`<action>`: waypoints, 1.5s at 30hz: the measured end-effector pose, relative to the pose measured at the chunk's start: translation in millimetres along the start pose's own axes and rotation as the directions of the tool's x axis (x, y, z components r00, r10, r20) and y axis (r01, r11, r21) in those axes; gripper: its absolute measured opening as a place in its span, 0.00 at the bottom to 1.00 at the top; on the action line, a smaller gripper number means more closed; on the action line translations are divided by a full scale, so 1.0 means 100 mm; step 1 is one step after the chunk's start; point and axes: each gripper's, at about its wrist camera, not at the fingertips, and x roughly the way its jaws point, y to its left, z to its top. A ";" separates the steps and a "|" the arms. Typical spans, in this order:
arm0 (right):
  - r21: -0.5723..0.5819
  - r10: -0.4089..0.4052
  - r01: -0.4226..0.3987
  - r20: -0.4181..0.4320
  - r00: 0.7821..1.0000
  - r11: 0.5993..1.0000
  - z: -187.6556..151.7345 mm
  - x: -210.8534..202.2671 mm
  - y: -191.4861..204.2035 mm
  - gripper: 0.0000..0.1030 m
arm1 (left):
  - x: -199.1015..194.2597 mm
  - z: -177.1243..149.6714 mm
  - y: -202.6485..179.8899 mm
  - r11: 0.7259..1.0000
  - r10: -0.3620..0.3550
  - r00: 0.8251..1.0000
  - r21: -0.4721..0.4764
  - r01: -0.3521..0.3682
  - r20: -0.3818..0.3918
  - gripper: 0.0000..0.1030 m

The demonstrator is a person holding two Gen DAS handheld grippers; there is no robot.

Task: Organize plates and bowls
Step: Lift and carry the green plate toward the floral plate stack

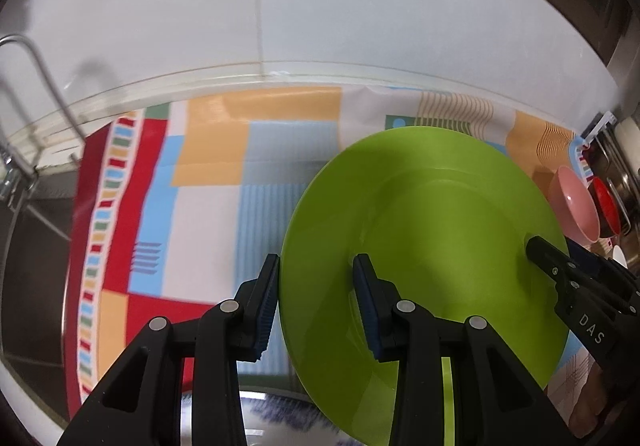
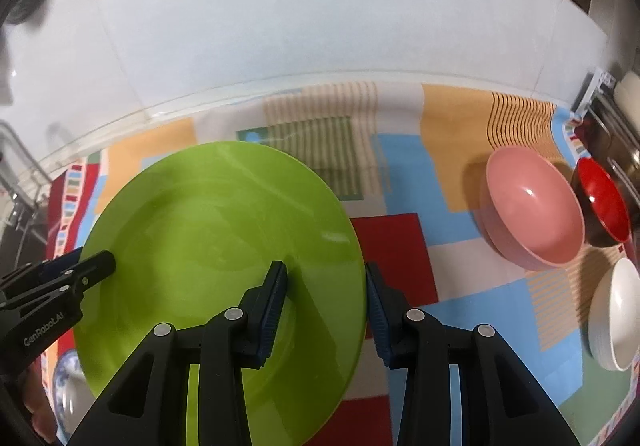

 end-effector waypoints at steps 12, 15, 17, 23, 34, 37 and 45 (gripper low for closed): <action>-0.083 0.062 -0.058 0.042 0.997 0.995 -0.21 -0.55 0.50 0.39 | -0.56 -0.48 0.44 0.994 0.060 0.997 -0.092 -0.055 0.048 0.36; -0.100 0.081 -0.076 0.039 0.996 0.992 -0.28 -0.60 0.61 0.39 | -0.66 -0.62 0.54 0.991 0.076 0.996 -0.110 -0.070 0.048 0.36; -0.111 0.091 -0.087 0.035 0.995 0.990 -0.35 -0.64 0.68 0.39 | -0.72 -0.72 0.60 0.989 0.086 0.995 -0.121 -0.080 0.044 0.36; -0.148 0.122 -0.120 0.006 0.992 0.982 -0.57 -0.69 0.89 0.39 | -0.86 -0.94 0.81 0.982 0.111 0.994 -0.159 -0.106 0.023 0.36; -0.211 0.149 -0.155 -0.042 0.988 0.965 -0.83 -0.75 1.25 0.39 | -0.97 -1.30 1.08 0.970 0.135 0.991 -0.199 -0.137 -0.023 0.36; -0.220 0.152 -0.162 -0.060 0.986 0.962 -0.90 -0.73 1.31 0.39 | -0.96 -1.37 1.12 0.969 0.139 0.990 -0.203 -0.144 -0.038 0.36; -0.238 0.155 -0.180 -0.118 0.981 0.954 -1.08 -0.64 1.43 0.39 | -0.87 -1.55 1.21 0.964 0.150 0.985 -0.207 -0.166 -0.088 0.36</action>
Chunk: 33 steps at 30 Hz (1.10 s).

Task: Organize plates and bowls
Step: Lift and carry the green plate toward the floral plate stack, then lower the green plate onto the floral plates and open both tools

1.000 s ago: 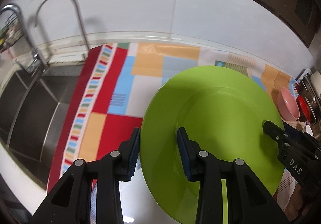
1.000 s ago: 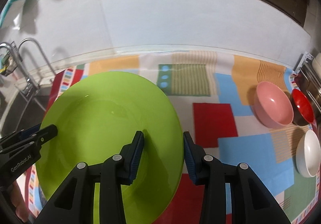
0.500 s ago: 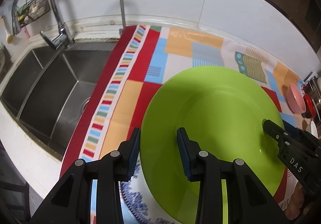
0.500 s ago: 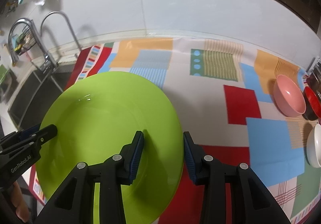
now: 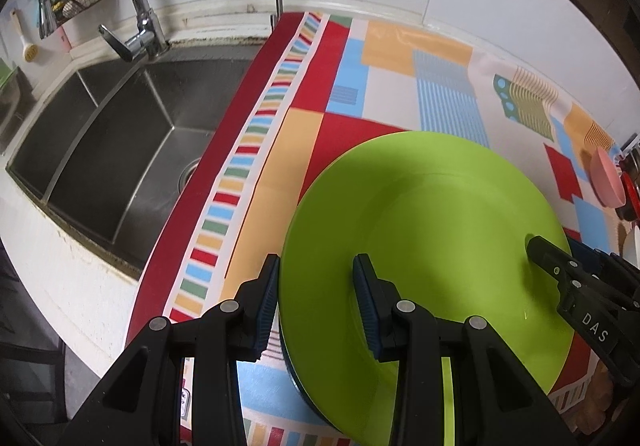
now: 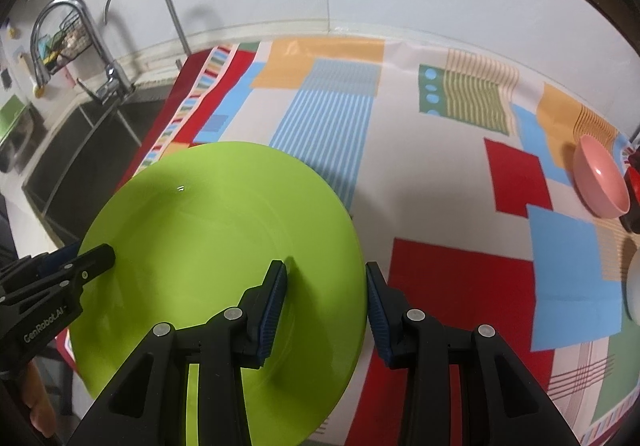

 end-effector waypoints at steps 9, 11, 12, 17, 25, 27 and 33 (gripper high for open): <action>-0.005 0.005 -0.006 -0.061 0.998 1.000 -0.06 0.12 0.05 0.39 | 0.13 -0.09 0.02 1.000 0.007 0.999 0.011 -0.006 -0.052 0.36; -0.004 0.006 -0.006 -0.073 0.997 1.000 -0.08 0.15 0.05 0.39 | 0.15 -0.11 0.02 1.000 0.008 0.998 0.015 -0.007 -0.061 0.36; -0.003 0.006 -0.007 -0.078 0.997 1.000 -0.09 0.16 0.05 0.39 | 0.17 -0.12 0.01 1.000 0.008 0.998 0.016 -0.007 -0.069 0.36; 0.012 0.010 -0.009 -0.111 0.994 1.000 -0.14 0.22 0.03 0.39 | 0.22 -0.16 0.01 1.000 0.016 0.996 0.028 -0.014 -0.091 0.36; -0.010 0.008 -0.009 -0.123 0.992 1.000 -0.17 0.25 0.08 0.41 | 0.27 -0.19 0.03 1.000 0.015 0.994 0.021 -0.013 -0.109 0.37; -0.012 0.009 -0.011 -0.123 0.992 1.000 -0.17 0.26 0.07 0.42 | 0.28 -0.20 0.03 1.000 0.014 0.994 0.021 -0.012 -0.111 0.37; -0.023 0.005 -0.008 -0.125 0.992 1.000 -0.16 0.25 0.07 0.42 | 0.28 -0.22 0.04 1.000 0.003 0.994 0.015 -0.001 -0.107 0.41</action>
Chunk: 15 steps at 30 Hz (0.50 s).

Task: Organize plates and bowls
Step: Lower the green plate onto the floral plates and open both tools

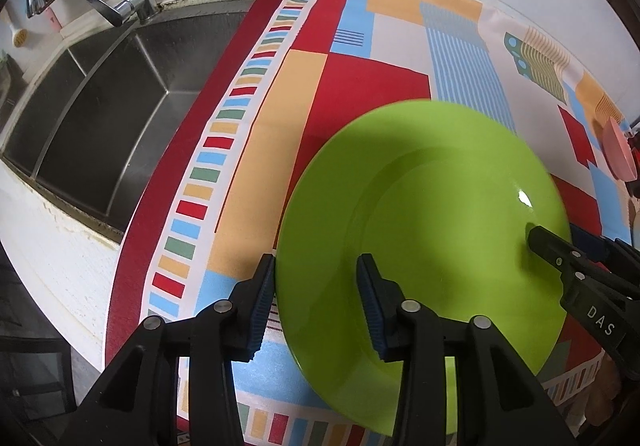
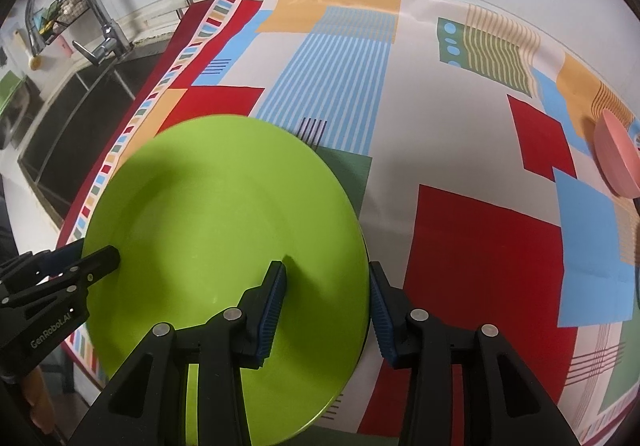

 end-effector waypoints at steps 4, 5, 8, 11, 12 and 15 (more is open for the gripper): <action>-0.003 0.006 -0.006 -0.002 1.000 1.000 0.00 0.00 -0.01 0.47 | -0.07 0.00 -0.02 1.000 0.015 0.999 0.010 -0.015 0.033 0.53; -0.001 0.011 -0.011 -0.002 1.000 1.000 0.00 0.00 -0.01 0.49 | -0.09 0.01 -0.03 1.000 0.017 0.999 0.012 -0.018 0.041 0.53; 0.001 0.011 -0.011 0.017 1.000 1.000 -0.01 -0.05 -0.02 0.49 | -0.19 0.03 -0.07 0.999 0.015 0.997 0.030 -0.017 0.073 0.56; 0.012 0.015 -0.015 0.045 0.999 1.000 -0.01 -0.13 -0.05 0.49 | -0.32 0.04 -0.14 0.998 0.015 0.993 0.056 -0.021 0.114 0.58; 0.014 0.012 -0.013 0.061 0.998 1.000 -0.02 -0.18 -0.07 0.49 | -0.35 0.05 -0.16 0.998 0.008 0.992 0.062 -0.016 0.124 0.59; 0.023 -0.003 0.001 0.108 0.994 1.000 -0.03 -0.33 -0.14 0.49 | -0.49 0.08 -0.29 0.994 -0.012 0.985 0.106 -0.006 0.173 0.63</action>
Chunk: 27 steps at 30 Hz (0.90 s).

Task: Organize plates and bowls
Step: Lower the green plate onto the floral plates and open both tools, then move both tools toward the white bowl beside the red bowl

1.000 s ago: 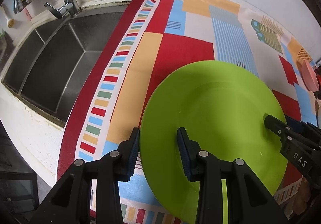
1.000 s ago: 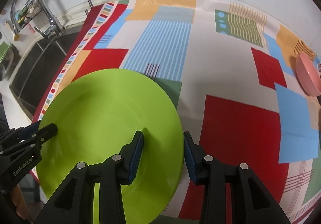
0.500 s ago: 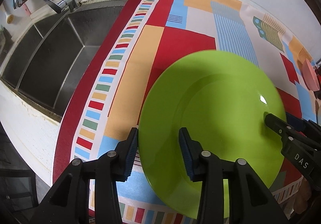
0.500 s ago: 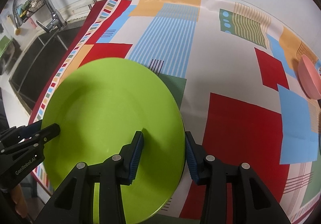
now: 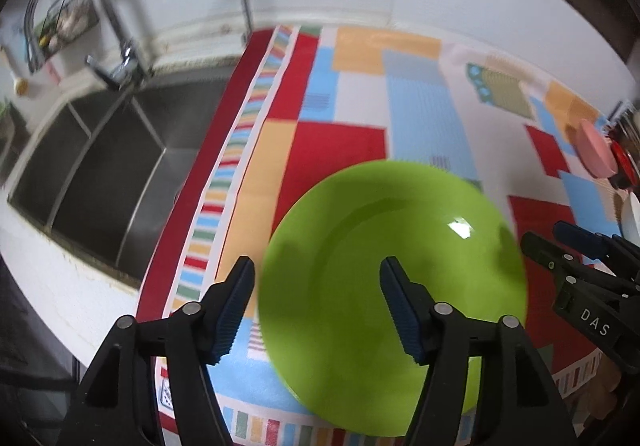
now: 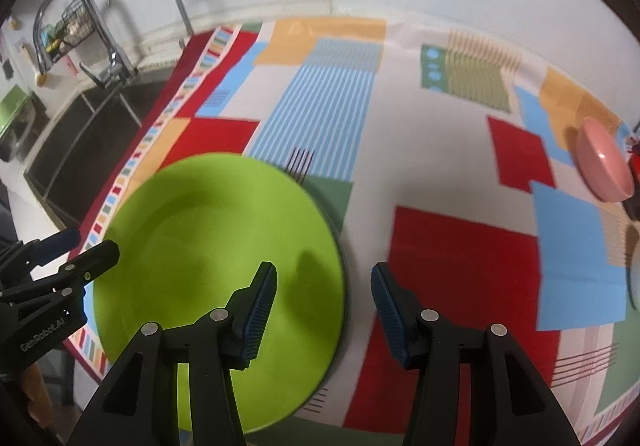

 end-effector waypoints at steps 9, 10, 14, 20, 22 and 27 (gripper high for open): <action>0.076 -0.054 0.046 0.119 0.991 0.996 -0.01 -0.47 -0.35 0.49 | -0.23 0.23 -0.51 0.987 -0.114 0.990 0.120 0.103 0.084 0.66; 0.092 -0.063 0.052 0.127 0.990 0.994 -0.01 -0.51 -0.40 0.49 | -0.25 0.26 -0.57 0.984 -0.128 0.988 0.134 0.116 0.088 0.66; 0.149 -0.100 0.077 0.150 0.984 0.986 -0.06 -0.66 -0.63 0.49 | -0.31 0.34 -0.88 0.967 -0.182 0.978 0.197 0.159 0.105 0.66; 0.245 -0.181 0.134 0.178 0.967 0.960 -0.17 -0.90 -1.06 0.49 | -0.39 0.45 -1.37 0.929 -0.263 0.958 0.298 0.219 0.115 0.66; 0.275 -0.206 0.152 0.183 0.961 0.949 -0.21 -0.97 -1.19 0.49 | -0.42 0.48 -1.54 0.914 -0.291 0.950 0.327 0.240 0.117 0.66; 0.347 -0.264 0.191 0.178 0.948 0.918 -0.32 -1.12 -1.56 0.55 | -0.47 0.55 -2.03 0.870 -0.353 0.929 0.404 0.282 0.110 0.67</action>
